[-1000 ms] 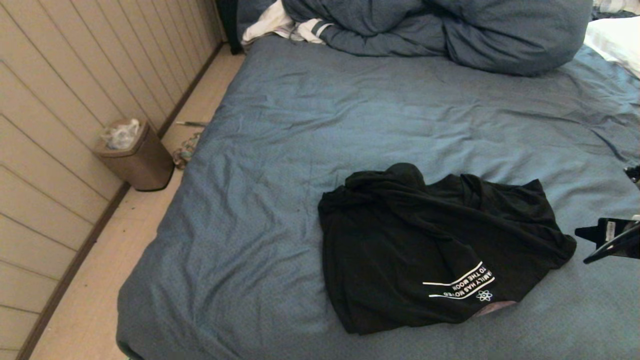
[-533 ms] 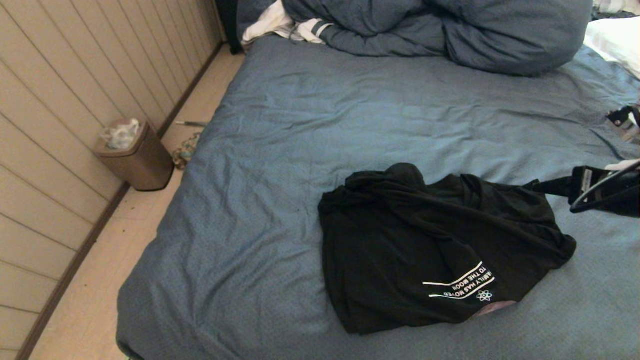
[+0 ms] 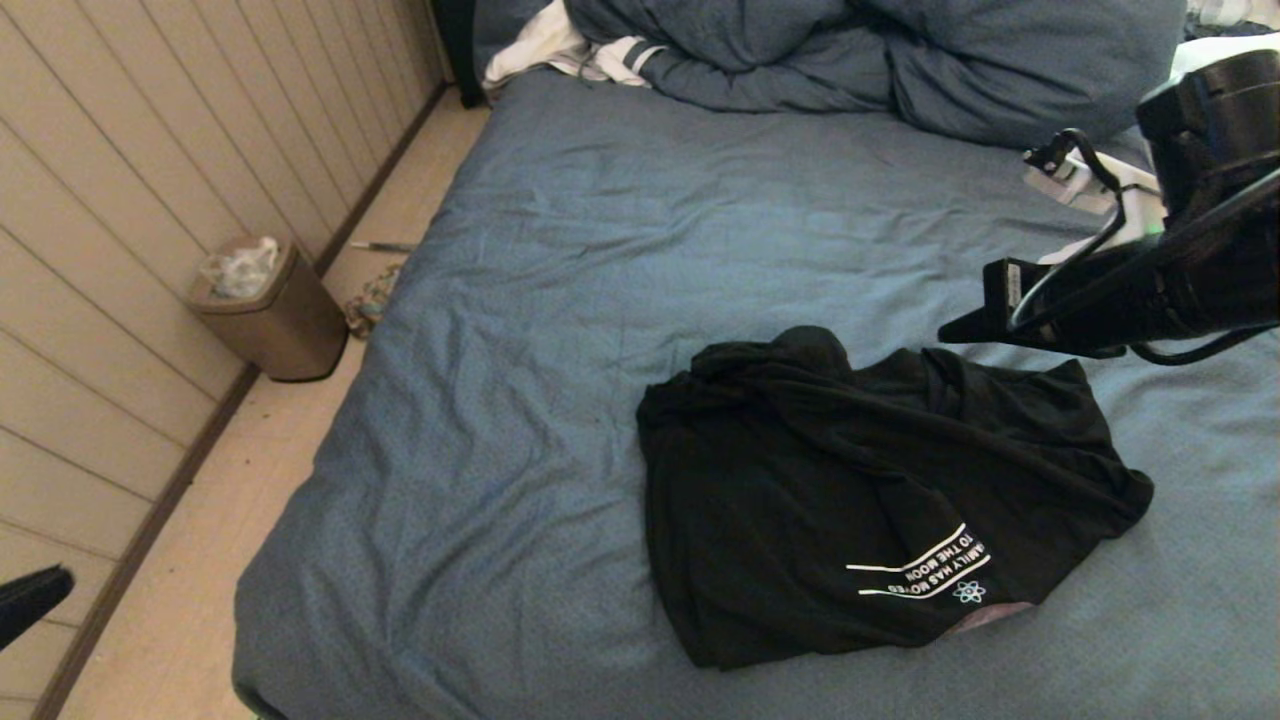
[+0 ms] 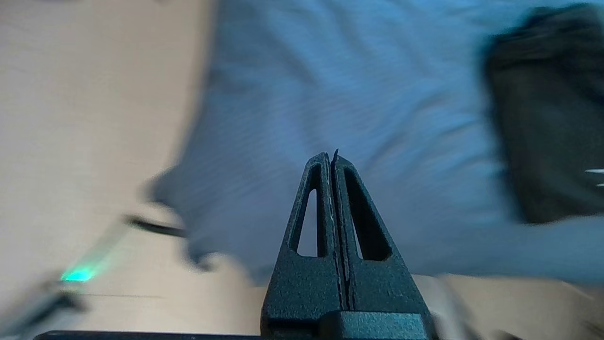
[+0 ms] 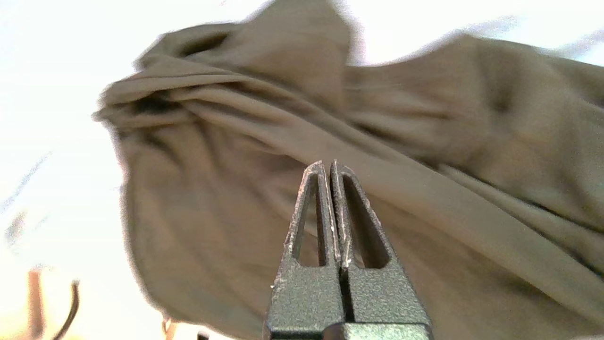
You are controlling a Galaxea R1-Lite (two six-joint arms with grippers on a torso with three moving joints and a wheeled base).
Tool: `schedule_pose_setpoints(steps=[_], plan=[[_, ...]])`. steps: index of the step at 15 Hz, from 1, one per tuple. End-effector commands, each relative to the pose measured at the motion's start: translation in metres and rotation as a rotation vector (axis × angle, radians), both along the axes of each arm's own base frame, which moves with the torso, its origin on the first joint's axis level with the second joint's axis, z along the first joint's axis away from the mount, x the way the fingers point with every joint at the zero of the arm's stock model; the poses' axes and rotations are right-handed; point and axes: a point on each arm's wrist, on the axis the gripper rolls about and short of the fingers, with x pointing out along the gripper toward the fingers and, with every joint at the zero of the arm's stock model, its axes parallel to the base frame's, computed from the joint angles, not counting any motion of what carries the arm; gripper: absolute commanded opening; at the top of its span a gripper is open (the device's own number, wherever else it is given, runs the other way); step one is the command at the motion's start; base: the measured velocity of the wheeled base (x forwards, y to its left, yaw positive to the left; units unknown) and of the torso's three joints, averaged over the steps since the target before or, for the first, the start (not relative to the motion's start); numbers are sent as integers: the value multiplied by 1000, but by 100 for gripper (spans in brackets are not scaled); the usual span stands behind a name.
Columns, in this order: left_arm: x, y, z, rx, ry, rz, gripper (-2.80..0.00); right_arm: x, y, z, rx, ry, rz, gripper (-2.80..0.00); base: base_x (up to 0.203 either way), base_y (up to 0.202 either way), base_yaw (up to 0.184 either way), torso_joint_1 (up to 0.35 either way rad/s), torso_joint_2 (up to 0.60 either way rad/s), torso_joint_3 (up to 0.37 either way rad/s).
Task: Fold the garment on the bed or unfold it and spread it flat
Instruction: Unford the black T-shirt
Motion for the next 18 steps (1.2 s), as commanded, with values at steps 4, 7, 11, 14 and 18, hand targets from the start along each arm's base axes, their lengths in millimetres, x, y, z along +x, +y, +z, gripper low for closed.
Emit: schedule_pose_setpoints(steps=[4,7,11,14,18], plan=[[148,-54,13,-119,282,-295,-280,46,62,-26,-97,131,184,0,0,0,0,0,0,0],[189,-97,7,-152,307,-402,-280,69,68,-42,-129,159,164,0,0,0,0,0,0,0],[198,-126,0,-193,288,-449,-280,99,70,-47,-136,128,126,0,0,0,0,0,0,0],[197,-127,-5,-191,305,-454,-280,104,70,-52,-145,128,108,0,0,0,0,0,0,0],[196,-129,-8,-190,308,-460,-280,110,66,-60,-151,150,92,0,0,0,0,0,0,0]])
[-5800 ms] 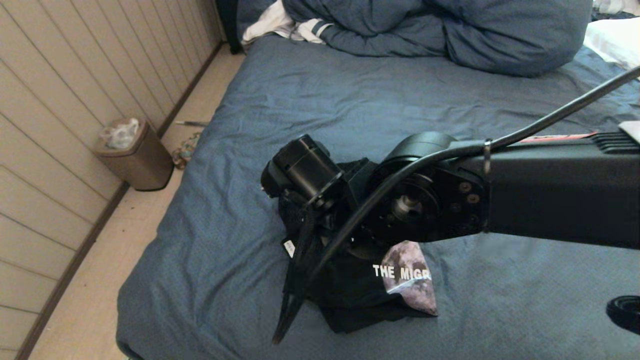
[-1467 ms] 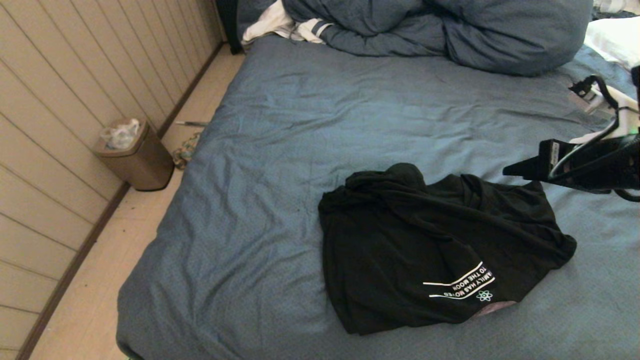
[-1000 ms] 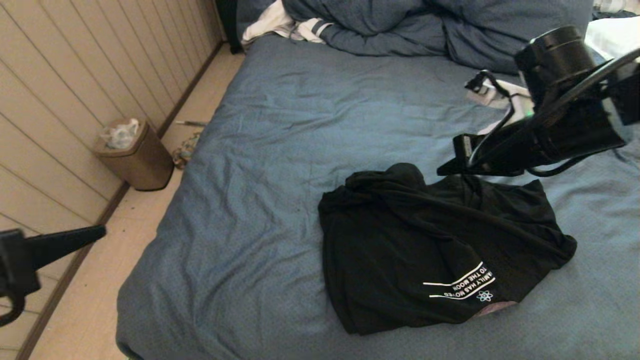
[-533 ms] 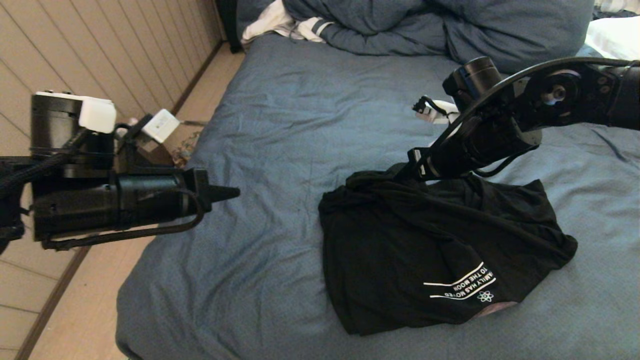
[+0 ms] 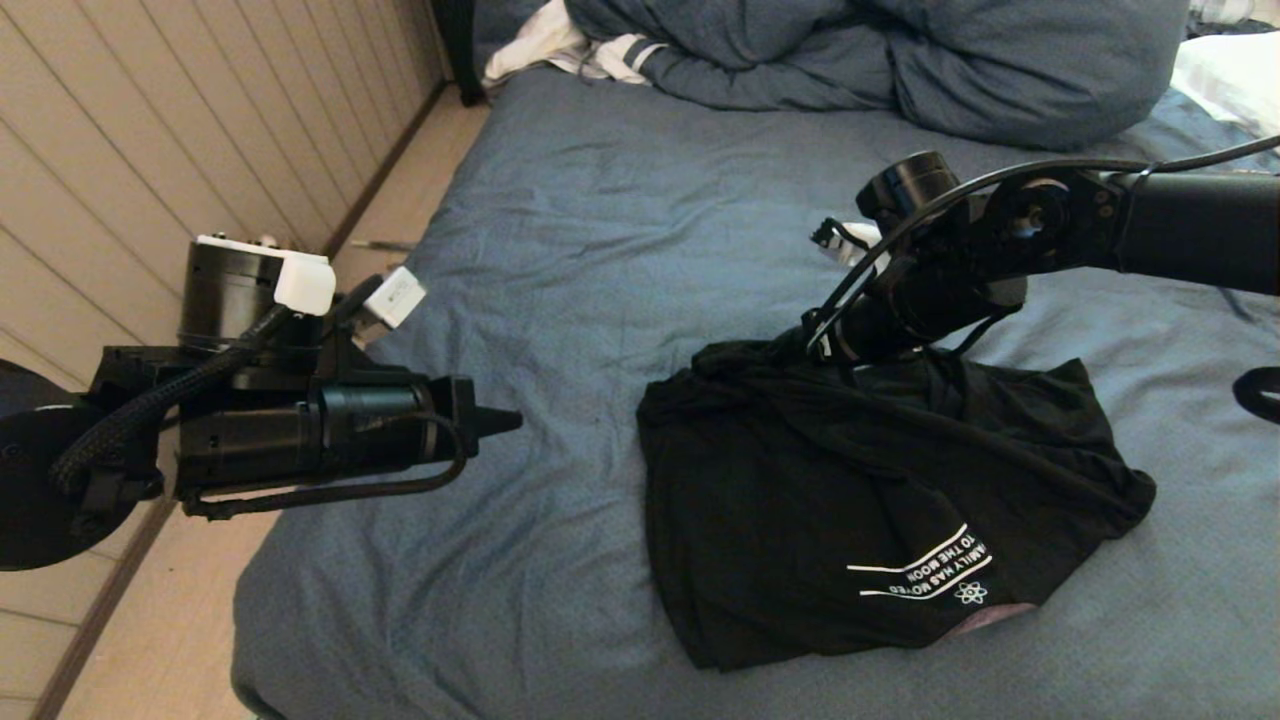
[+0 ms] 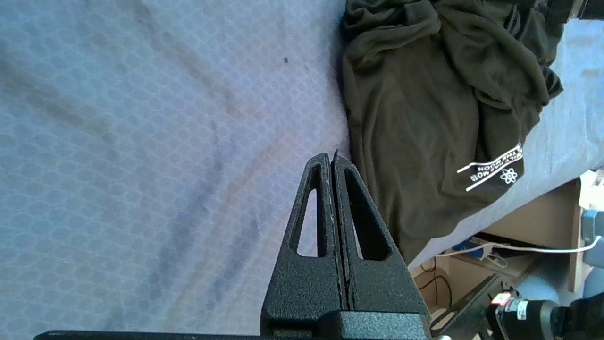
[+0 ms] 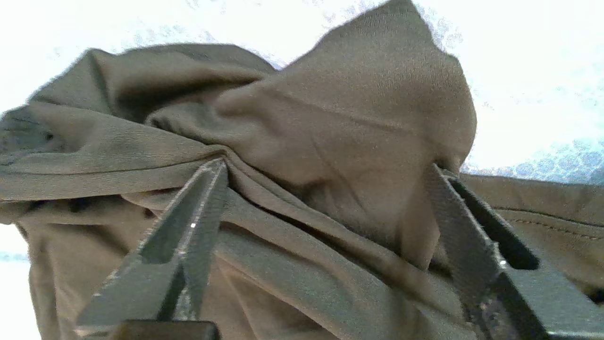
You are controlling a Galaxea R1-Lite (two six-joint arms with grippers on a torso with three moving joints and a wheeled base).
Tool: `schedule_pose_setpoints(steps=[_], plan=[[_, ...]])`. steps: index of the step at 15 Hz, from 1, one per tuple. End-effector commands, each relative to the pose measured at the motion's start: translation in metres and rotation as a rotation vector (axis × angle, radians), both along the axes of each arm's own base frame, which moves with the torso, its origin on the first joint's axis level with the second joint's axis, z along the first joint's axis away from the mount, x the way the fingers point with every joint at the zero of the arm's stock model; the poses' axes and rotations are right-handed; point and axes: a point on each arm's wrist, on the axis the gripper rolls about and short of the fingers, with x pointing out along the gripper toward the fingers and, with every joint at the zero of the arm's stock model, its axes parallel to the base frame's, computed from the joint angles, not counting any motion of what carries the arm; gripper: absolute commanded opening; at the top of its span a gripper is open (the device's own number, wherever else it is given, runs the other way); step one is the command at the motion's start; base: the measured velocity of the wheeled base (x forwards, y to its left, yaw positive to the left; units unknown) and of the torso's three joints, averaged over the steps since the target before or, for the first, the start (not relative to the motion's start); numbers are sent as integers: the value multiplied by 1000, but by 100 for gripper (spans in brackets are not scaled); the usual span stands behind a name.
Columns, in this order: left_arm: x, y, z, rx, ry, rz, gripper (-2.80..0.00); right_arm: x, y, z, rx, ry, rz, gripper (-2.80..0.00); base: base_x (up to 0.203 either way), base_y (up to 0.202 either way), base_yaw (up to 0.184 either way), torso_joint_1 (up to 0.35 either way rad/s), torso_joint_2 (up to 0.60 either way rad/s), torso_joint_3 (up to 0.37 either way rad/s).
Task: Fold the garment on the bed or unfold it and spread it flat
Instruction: Unford the black T-shirt
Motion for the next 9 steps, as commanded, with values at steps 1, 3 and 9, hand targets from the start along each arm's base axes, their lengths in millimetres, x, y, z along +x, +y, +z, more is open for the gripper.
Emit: schedule_pose_setpoints(steps=[1,3,9], plan=[[-1,-1,-1,-2,3,-6,-280,3,0,-6,-6,22,-4,-280,0,0,0,0,0,0],[-1,-2,-1,-1,5,-7,-280,3,2,-6,-4,17,2,-280,0,0,0,0,0,0],[-1,-2,-3,0,11,-8,-280,-5,1,4,5,4,4,-280,0,0,0,0,0,0]])
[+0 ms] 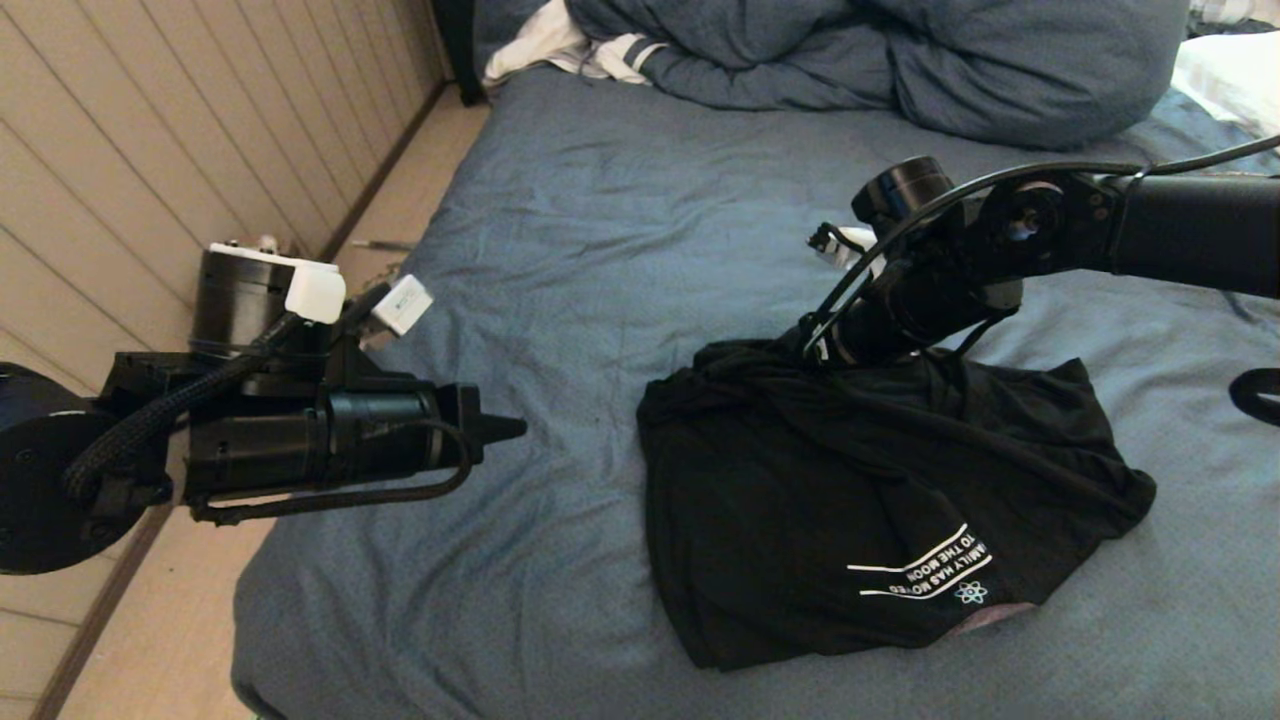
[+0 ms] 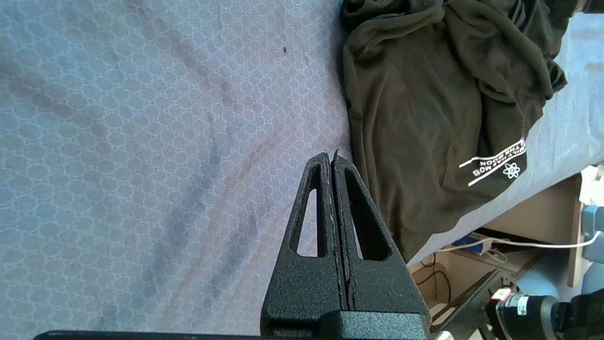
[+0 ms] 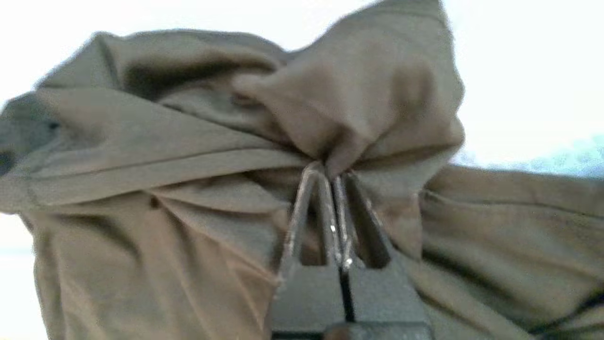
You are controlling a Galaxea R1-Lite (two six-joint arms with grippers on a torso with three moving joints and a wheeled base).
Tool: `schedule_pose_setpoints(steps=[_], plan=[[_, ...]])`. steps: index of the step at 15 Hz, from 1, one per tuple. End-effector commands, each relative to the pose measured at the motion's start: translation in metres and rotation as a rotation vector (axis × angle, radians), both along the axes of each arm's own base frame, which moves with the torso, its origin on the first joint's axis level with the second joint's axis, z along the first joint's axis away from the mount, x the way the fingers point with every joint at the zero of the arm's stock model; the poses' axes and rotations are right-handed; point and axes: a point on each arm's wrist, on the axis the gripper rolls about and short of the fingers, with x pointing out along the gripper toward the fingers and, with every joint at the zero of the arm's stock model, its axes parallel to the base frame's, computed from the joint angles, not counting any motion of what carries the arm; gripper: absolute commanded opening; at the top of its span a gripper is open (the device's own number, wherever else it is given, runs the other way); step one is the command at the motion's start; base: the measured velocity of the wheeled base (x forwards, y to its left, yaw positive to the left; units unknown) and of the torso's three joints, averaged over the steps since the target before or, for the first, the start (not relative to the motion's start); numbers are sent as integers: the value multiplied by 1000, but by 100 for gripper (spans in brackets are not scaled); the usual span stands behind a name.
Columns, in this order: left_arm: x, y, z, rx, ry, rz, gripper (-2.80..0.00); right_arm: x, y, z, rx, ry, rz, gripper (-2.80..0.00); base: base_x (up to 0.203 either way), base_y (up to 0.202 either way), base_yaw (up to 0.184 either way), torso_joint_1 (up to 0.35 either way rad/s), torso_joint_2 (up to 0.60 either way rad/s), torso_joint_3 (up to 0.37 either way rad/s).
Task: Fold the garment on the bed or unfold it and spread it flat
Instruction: Unford the black T-shirt
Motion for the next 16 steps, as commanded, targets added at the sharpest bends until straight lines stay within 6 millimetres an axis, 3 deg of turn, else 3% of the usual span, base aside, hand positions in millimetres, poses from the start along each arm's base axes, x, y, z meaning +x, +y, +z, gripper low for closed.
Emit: schedule_pose_setpoints(steps=[1,5,7,11,16], plan=[[-1,0,1,-4,-1,-1,-280,-5,-3,7,6,-13,-2,-280,0,0,0,0,0,0],[-2,0,-2,-9,-17,1,-280,-16,-7,20,16,-33,-6,-280,0,0,0,0,0,0],[-3,0,-2,-10,-20,-2,-280,-37,-14,39,28,-60,-5,-280,0,0,0,0,0,0],[-8,-3,1,-14,-28,-18,-280,-110,-33,74,43,-93,13,-280,0,0,0,0,0,0],[-18,-2,5,-22,-42,-33,-280,-223,-74,74,43,-105,9,-280,0,0,0,0,0,0]])
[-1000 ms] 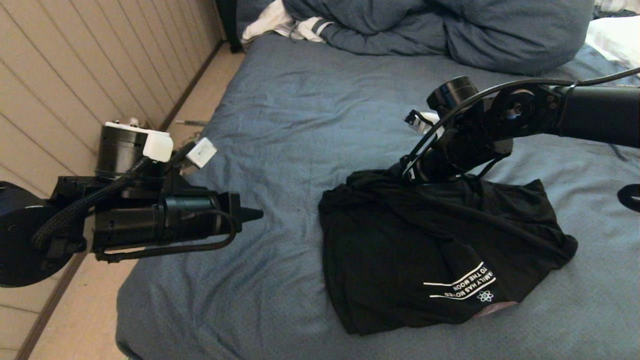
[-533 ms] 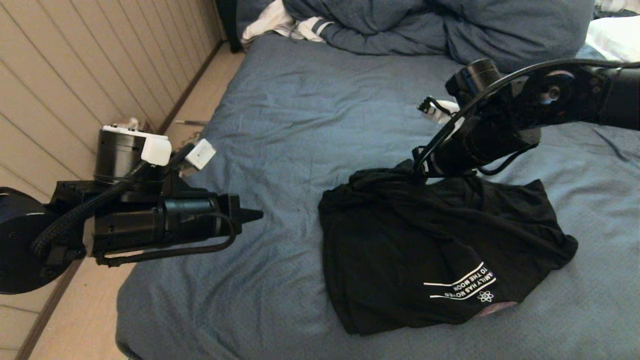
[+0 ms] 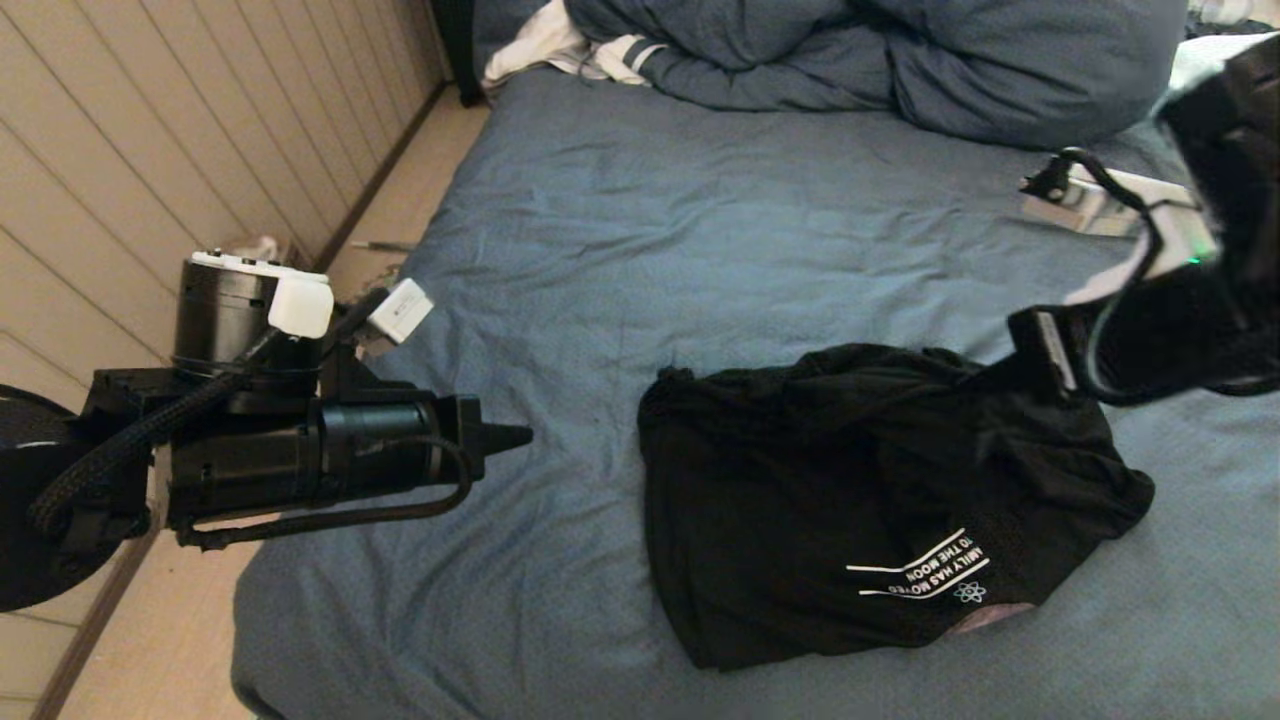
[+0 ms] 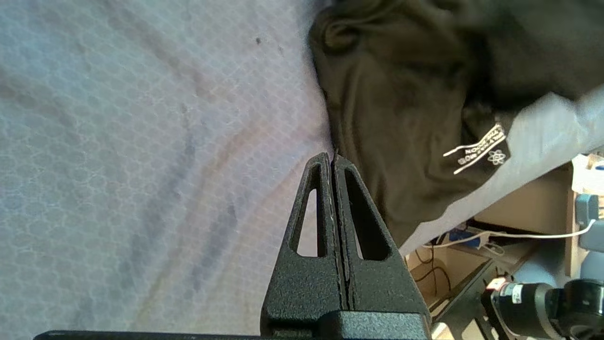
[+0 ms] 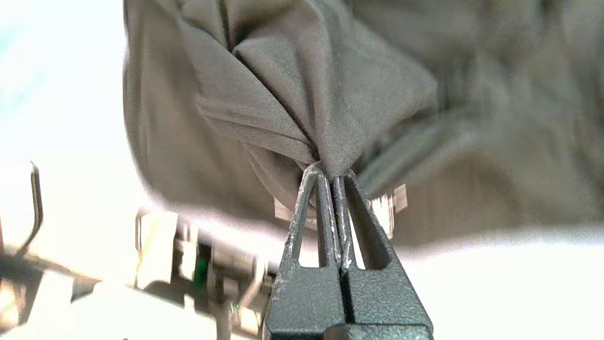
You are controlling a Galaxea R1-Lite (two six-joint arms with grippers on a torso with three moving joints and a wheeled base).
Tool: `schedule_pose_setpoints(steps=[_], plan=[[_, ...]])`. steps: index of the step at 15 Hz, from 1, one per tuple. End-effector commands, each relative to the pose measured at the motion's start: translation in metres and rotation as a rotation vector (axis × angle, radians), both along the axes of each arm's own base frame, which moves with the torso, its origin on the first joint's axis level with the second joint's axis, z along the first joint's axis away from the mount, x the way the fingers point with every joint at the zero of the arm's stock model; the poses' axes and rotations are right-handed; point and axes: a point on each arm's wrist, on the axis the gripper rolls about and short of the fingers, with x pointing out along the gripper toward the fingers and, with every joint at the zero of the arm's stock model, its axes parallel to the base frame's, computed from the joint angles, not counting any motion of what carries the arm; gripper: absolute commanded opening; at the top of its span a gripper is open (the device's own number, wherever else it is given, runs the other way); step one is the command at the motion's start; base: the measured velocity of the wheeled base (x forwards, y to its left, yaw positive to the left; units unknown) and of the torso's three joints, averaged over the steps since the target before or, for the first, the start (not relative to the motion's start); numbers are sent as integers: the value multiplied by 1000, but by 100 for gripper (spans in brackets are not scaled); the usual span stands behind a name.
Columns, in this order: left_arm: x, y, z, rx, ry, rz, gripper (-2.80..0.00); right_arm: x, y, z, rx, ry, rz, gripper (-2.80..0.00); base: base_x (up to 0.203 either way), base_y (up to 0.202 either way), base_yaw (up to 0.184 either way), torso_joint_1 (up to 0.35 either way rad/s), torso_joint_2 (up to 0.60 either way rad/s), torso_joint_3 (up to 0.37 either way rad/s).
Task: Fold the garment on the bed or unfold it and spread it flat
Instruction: Unford the black T-shirt
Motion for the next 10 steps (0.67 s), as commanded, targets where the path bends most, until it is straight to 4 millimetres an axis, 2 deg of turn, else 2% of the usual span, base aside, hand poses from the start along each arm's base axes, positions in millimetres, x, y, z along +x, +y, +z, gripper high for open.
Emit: schedule_pose_setpoints(steps=[1,3,5,10], plan=[[-6,1,3,-9,-10,-8,-280,-80,-29,4,23,-65,-4,-280,0,0,0,0,0,0],[-12,-2,5,-12,-14,-27,-280,-124,-45,-19,7,-20,-7,-280,0,0,0,0,0,0],[-15,-3,5,-12,-16,-40,-280,-157,-56,-52,-18,51,-11,-280,0,0,0,0,0,0],[-15,-4,2,-6,-7,-40,-280,-197,-70,-118,-70,199,-20,-280,0,0,0,0,0,0]])
